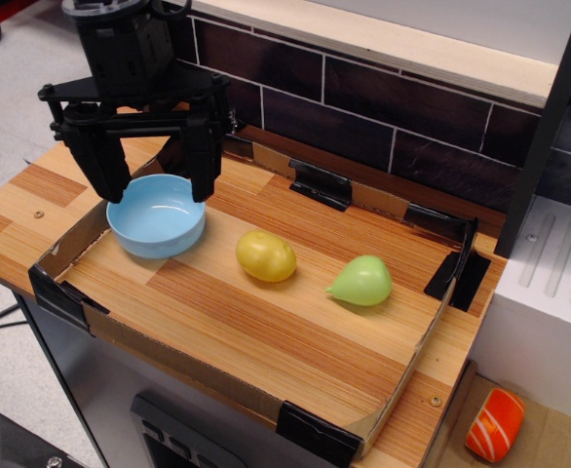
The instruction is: Put pear in bowl
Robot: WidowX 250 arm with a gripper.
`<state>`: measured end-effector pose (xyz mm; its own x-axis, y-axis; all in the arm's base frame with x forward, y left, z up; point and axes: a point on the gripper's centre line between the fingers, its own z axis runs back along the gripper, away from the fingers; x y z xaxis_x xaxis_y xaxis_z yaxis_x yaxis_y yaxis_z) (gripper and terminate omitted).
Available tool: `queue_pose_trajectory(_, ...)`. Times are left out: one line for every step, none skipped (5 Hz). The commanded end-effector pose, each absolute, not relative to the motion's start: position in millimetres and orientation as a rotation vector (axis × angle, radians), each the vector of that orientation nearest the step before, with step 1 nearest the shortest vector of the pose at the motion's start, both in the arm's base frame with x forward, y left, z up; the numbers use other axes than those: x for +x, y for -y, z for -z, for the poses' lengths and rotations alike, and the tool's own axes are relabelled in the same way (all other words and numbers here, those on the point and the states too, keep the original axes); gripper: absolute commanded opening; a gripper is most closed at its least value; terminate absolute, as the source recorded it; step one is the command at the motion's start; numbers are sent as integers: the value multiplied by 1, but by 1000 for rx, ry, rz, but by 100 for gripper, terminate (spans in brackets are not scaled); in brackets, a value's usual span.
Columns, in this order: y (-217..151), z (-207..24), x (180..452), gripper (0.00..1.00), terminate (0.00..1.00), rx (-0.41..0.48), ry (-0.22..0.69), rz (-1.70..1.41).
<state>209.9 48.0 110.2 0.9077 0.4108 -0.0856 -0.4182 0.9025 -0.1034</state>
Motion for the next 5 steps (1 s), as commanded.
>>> queue_pose_trajectory(-48,-110,210,100,0,-121,-62,-429)
queue_pose_trajectory(-35,-108,223,100,0,-197,-81,-236)
queue_pose_trajectory(-19,-108,244,100,0,-187,-62,-99)
queue_pose_trajectory(-1,-105,255,100,0,-185,2,37)
queue_pose_trajectory(19,-96,270,100,0,-108,60,290)
